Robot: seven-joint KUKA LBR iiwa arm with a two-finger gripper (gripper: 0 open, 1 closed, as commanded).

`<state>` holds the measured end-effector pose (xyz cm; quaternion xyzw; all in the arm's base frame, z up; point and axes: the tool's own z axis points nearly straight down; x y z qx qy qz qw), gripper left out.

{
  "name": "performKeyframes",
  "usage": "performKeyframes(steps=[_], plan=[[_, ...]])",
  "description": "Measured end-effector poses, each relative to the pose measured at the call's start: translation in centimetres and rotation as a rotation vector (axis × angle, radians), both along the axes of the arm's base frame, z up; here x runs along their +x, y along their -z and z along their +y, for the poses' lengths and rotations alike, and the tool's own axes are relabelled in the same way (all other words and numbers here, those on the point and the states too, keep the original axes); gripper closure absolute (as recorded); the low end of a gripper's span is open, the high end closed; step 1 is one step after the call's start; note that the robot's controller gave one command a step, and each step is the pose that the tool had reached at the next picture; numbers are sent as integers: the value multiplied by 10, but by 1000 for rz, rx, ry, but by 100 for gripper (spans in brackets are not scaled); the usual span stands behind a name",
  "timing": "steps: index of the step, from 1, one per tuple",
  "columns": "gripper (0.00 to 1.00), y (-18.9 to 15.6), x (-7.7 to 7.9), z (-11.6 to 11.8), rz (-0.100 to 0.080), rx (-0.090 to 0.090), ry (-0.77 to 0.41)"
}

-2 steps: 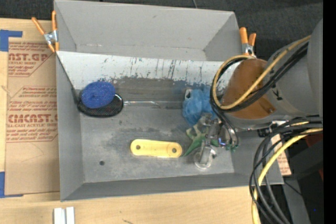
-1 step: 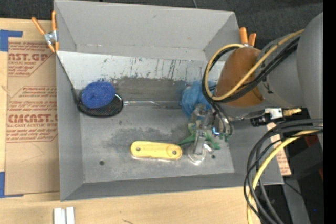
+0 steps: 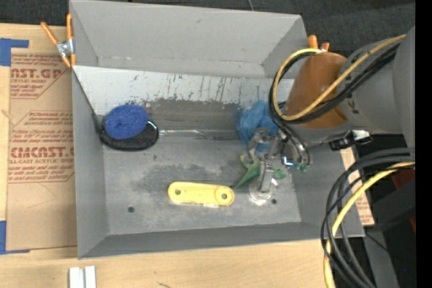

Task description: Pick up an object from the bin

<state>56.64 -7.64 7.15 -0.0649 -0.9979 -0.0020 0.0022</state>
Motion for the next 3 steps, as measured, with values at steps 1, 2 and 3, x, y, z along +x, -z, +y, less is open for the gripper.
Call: performKeyframes(steps=[1,2,3], plan=[[0,0,-11,-11,-8,-3,135],[0,0,-32,-10,-9,-4,152],[100,-1,11,4,-4,-4,-10]])
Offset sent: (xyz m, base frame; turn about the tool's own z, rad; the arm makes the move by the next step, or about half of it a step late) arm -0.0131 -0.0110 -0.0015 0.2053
